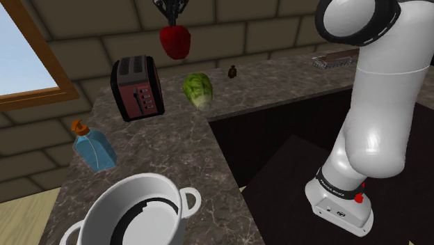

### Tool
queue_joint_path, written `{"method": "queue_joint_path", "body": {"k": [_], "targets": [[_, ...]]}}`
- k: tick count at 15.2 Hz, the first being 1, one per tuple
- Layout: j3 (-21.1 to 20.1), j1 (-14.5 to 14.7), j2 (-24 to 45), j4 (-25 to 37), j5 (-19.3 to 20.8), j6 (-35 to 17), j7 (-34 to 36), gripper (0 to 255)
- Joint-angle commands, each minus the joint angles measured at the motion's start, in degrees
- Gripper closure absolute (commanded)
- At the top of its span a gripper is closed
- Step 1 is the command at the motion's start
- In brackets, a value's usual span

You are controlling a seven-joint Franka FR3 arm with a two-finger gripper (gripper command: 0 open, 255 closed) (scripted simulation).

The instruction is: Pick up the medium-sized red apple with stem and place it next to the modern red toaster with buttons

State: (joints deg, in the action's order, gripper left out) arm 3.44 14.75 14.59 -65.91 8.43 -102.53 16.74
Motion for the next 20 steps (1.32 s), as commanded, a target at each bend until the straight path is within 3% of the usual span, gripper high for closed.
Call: {"method": "queue_joint_path", "body": {"k": [1,2,9,20], "targets": [[-0.47,1.1,4.88,7.36,0.42,2.7,1.32,255],[-0.82,2.19,9.86,15.12,0.82,5.7,2.35,255],[-0.77,2.31,4.98,1.82,1.26,-2.61,3.72,255],[-0.69,2.33,1.61,-11.74,2.01,-12.67,5.5,255]]}}
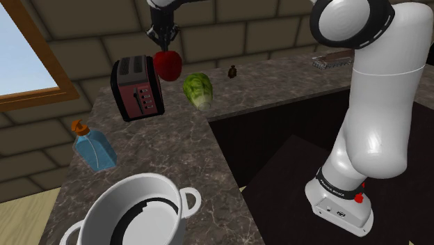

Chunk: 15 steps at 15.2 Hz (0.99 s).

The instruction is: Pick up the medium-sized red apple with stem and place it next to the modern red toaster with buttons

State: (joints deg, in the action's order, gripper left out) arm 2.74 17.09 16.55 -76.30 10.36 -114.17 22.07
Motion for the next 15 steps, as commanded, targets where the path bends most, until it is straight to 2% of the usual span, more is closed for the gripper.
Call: {"method": "queue_joint_path", "body": {"k": [1,15], "targets": [[0.03,-0.01,-0.52,-2.35,0.16,-1.85,0.32,255],[0.27,-0.02,-1.03,-13.79,1.29,-12.63,2.49,255]]}}
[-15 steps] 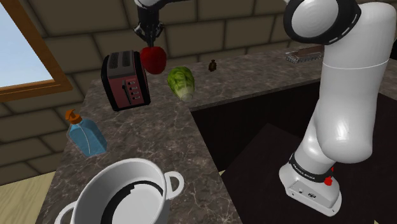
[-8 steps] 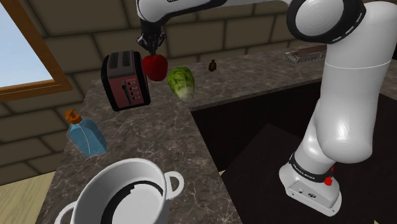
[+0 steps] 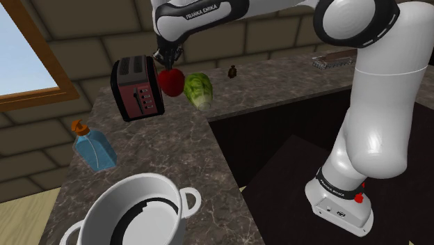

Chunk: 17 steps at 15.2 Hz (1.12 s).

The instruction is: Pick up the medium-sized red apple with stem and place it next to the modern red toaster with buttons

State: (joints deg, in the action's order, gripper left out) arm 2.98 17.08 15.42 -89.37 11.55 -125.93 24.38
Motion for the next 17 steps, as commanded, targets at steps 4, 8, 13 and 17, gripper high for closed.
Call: {"method": "queue_joint_path", "body": {"k": [4,8,13,17], "targets": [[0.13,-0.01,0.47,-3.27,0.47,-3.74,0.81,255],[0.25,0.0,1.03,-5.56,0.88,-6.54,1.46,255],[0.42,0.03,1.98,-8.07,1.42,-9.95,2.31,255],[0.59,0.07,2.94,-9.81,1.89,-12.61,3.02,255]]}}
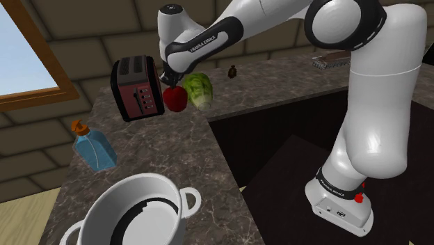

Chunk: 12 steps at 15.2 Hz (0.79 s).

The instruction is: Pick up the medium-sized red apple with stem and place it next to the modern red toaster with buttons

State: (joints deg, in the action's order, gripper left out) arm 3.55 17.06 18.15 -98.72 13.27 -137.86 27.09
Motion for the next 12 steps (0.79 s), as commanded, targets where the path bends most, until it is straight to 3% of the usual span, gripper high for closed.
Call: {"method": "queue_joint_path", "body": {"k": [1,7,12], "targets": [[0.07,0.11,0.48,-0.86,0.3,-1.34,0.5,255],[0.39,0.21,2.25,-2.94,1.05,-5.13,1.6,255],[0.39,0.21,2.25,-2.94,1.05,-5.13,1.6,255]]}}
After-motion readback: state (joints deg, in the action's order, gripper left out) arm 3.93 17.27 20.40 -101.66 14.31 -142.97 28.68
